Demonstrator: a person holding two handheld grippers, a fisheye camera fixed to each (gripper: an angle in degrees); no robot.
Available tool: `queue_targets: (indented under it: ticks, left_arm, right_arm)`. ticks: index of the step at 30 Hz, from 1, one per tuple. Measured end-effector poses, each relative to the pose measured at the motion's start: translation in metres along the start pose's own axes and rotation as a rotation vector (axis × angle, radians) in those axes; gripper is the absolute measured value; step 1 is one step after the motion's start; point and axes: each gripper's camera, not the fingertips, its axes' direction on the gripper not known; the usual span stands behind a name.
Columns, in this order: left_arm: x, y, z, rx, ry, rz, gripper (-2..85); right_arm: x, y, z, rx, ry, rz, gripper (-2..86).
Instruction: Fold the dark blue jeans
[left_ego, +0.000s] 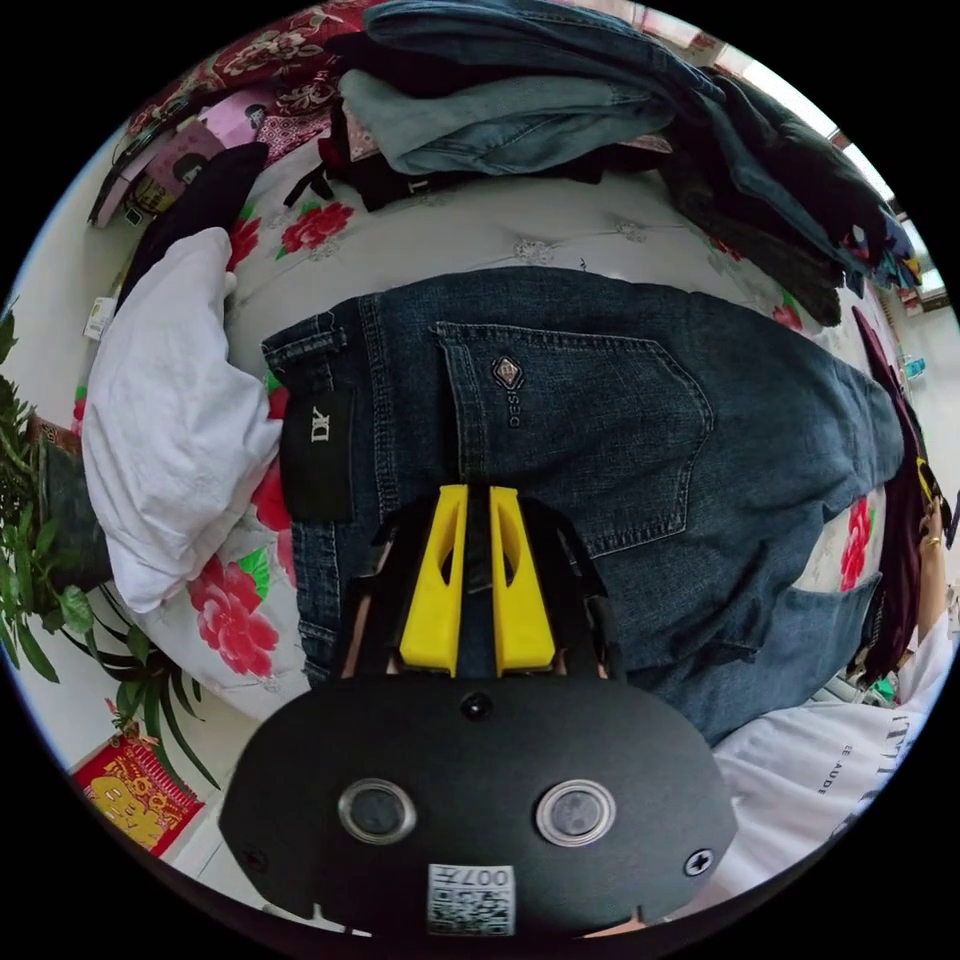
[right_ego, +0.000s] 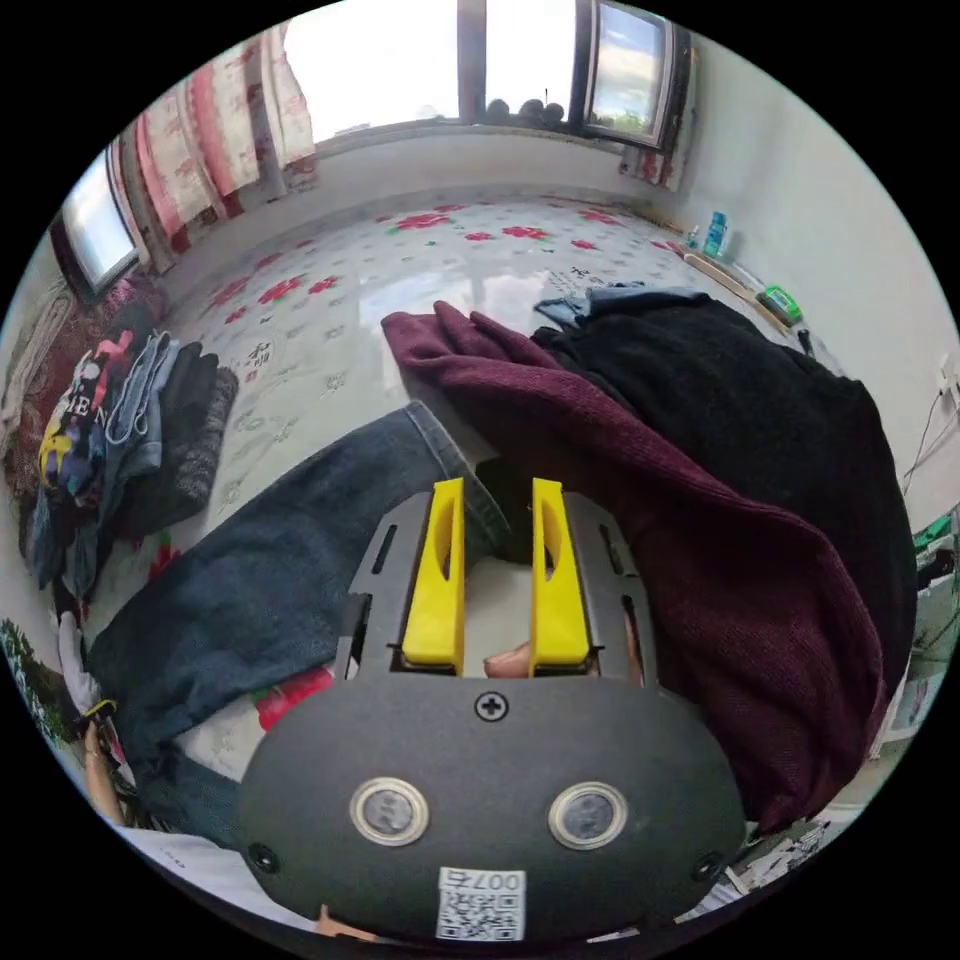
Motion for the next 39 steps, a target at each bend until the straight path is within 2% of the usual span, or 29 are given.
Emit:
queue_targets:
  ticks: [4,8,10,13,15,18,21,23,27,34,36,39]
  left_arm:
    - [-0.007,0.039,-0.031,0.099,0.019,-0.045,4.8]
    - [-0.012,0.109,-0.055,0.176,0.032,-0.049,5.1]
    - [-0.015,0.136,-0.05,0.162,0.031,-0.049,5.1]
    - [-0.023,0.162,-0.016,0.024,0.044,-0.053,5.0]
    - [-0.028,0.173,-0.006,0.065,0.062,-0.03,4.5]
    - [-0.041,0.17,-0.013,0.019,0.102,-0.057,1.8]
    - [-0.048,0.167,-0.053,0.182,0.052,-0.064,0.4]
    - [-0.05,0.146,-0.076,0.272,0.071,-0.029,2.8]
    - [-0.045,0.087,-0.084,0.298,0.087,0.054,6.8]
    - [-0.024,-0.021,-0.046,0.139,0.018,0.212,11.3]
    - [-0.02,-0.033,-0.025,0.038,0.021,0.233,11.7]
    - [-0.021,-0.028,-0.021,0.052,0.004,0.277,9.9]
  right_arm:
    - [-0.053,0.068,-0.026,-0.031,-0.152,-0.298,4.6]
    - [-0.118,0.175,-0.037,-0.173,-0.399,-0.549,4.6]
    - [-0.141,0.22,-0.032,-0.24,-0.422,-0.643,4.8]
    - [-0.165,0.267,-0.01,-0.399,-0.387,-0.71,5.4]
    - [-0.171,0.273,0.001,-0.483,-0.42,-0.709,5.8]
    - [-0.17,0.255,-0.01,-0.44,-0.422,-0.678,6.3]
    - [-0.158,0.215,-0.029,-0.309,-0.439,-0.588,6.8]
    - [-0.151,0.173,-0.034,-0.225,-0.408,-0.515,7.2]
    - [-0.158,0.104,-0.024,-0.157,-0.347,-0.471,8.0]
    - [-0.179,-0.008,0.033,-0.206,-0.185,-0.41,8.6]
    - [-0.179,-0.019,0.052,-0.251,-0.142,-0.399,8.4]
    - [-0.17,-0.019,0.091,-0.425,-0.096,-0.36,6.9]
